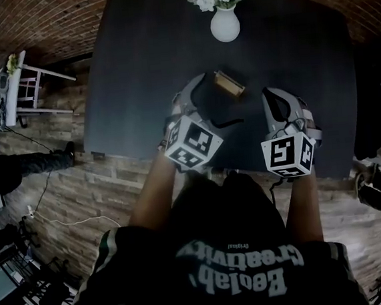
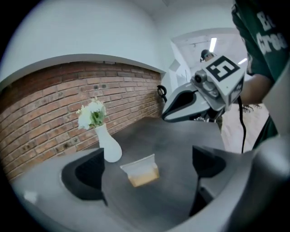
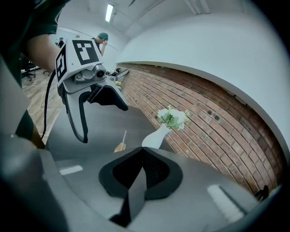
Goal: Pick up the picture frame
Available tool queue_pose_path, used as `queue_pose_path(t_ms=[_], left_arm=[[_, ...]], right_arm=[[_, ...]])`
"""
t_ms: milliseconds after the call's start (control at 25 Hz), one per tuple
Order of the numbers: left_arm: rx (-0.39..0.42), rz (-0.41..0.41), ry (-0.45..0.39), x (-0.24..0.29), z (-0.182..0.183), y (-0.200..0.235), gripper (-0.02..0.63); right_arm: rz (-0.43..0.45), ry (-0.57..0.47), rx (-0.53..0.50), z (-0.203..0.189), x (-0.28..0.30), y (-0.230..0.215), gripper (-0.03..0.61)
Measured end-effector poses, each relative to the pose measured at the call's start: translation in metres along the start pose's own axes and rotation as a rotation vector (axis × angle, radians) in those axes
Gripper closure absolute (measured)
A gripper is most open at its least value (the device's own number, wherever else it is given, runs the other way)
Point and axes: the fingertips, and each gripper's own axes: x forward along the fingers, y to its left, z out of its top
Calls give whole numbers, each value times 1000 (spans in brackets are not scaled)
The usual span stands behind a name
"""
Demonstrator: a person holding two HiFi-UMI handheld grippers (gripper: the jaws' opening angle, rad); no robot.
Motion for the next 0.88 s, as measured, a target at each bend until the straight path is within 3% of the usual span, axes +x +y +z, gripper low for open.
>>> queue_pose_path(t_ms=[280, 600, 880], left_arm=[[-72, 59, 53, 18, -21, -8, 23], [-185, 44, 74, 40, -54, -11, 23], [-230, 31, 80, 68, -85, 4, 23]], right_arm=[[45, -45, -11, -16, 2, 2, 572], [84, -33, -1, -29, 13, 16, 572], [114, 21, 31, -51, 39, 28, 572]])
